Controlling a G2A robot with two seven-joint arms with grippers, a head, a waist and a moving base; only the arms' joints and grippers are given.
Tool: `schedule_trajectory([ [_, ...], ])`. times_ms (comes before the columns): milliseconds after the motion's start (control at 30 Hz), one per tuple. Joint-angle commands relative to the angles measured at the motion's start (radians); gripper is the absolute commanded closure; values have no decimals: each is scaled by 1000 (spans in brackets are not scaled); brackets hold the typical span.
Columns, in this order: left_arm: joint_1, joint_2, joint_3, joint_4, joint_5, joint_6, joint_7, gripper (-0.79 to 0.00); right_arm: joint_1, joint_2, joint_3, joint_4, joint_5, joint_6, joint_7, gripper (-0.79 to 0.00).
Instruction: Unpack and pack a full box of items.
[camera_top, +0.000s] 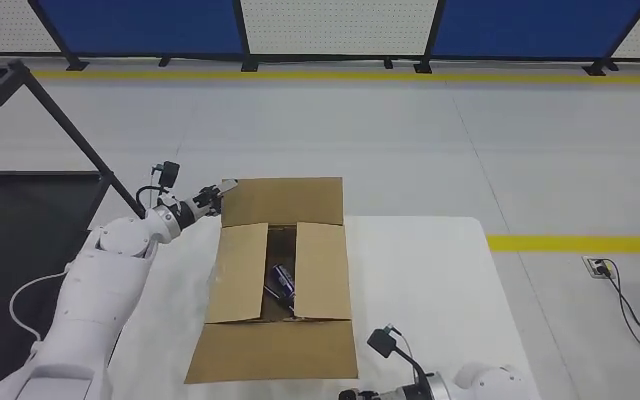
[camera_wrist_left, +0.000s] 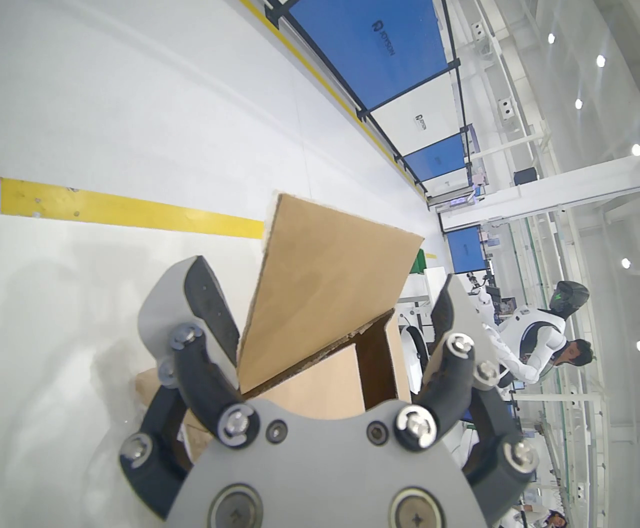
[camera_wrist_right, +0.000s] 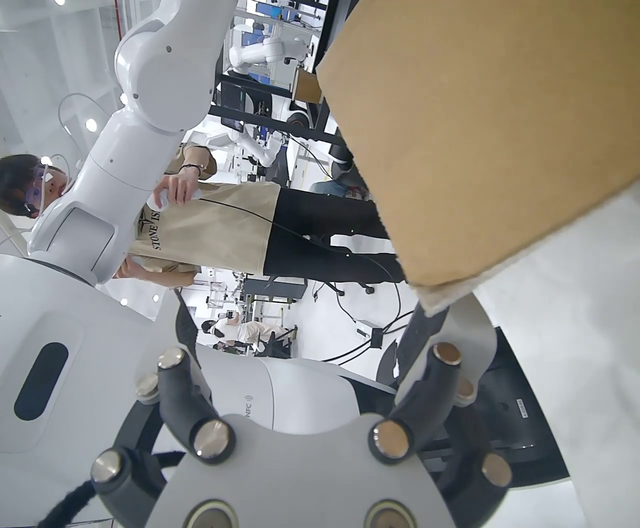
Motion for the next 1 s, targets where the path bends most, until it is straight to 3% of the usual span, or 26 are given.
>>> schedule_trajectory([
  [0,-8,-5,-1,18,-12,-25,-3,-785,4,2,-10,-7,16,-5,1,-785],
  [200,-13,0,-17,51,-38,-100,-26,-785,29,5,-44,-43,52,-4,-16,-785],
  [500,5,26,-56,31,-90,-195,-79,-785,57,11,-71,-79,122,-20,-44,-785],
  [800,30,47,-84,-27,-135,-217,-158,-785,113,9,-101,-31,192,-42,-120,-785],
  [967,36,57,-99,-28,-147,-200,-136,-785,115,19,-69,-33,208,-47,-98,-785],
])
